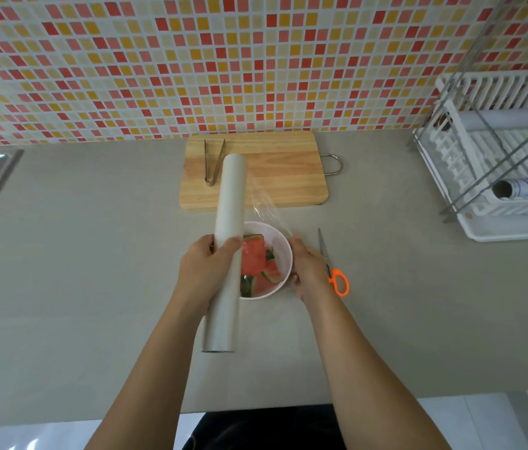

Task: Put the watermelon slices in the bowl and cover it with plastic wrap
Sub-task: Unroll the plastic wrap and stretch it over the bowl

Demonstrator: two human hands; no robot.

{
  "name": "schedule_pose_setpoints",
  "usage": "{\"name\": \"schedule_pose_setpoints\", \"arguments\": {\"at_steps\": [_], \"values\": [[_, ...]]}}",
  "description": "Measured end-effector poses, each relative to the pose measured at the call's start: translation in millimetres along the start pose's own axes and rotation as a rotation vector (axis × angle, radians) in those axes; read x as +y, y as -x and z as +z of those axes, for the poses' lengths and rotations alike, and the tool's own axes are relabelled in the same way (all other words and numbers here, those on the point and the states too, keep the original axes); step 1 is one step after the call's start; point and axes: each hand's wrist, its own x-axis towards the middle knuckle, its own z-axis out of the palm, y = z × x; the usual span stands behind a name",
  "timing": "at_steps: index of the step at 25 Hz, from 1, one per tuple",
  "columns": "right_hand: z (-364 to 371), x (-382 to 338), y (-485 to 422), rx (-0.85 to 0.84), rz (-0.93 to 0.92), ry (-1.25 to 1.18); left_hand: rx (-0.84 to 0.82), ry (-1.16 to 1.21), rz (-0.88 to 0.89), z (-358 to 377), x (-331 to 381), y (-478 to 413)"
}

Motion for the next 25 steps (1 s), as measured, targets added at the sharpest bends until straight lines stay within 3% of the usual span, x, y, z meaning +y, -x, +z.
{"name": "schedule_pose_setpoints", "arguments": {"at_steps": [13, 16, 22, 25], "values": [[0.1, 4.3, -3.2, 0.019, -0.015, 0.028, -0.061, 0.044, -0.046, -30.6, -10.7, -3.8], [0.6, 4.7, -1.9, 0.012, -0.03, 0.019, -0.023, 0.051, -0.033, -35.0, -16.1, -4.0], [-0.2, 5.6, 1.2, 0.045, -0.078, 0.038, 0.092, -0.154, 0.027, -39.6, -26.9, -13.8], [0.2, 6.7, 0.3, 0.054, -0.064, 0.041, 0.071, -0.118, 0.009, -41.3, -37.3, -22.1]]}}
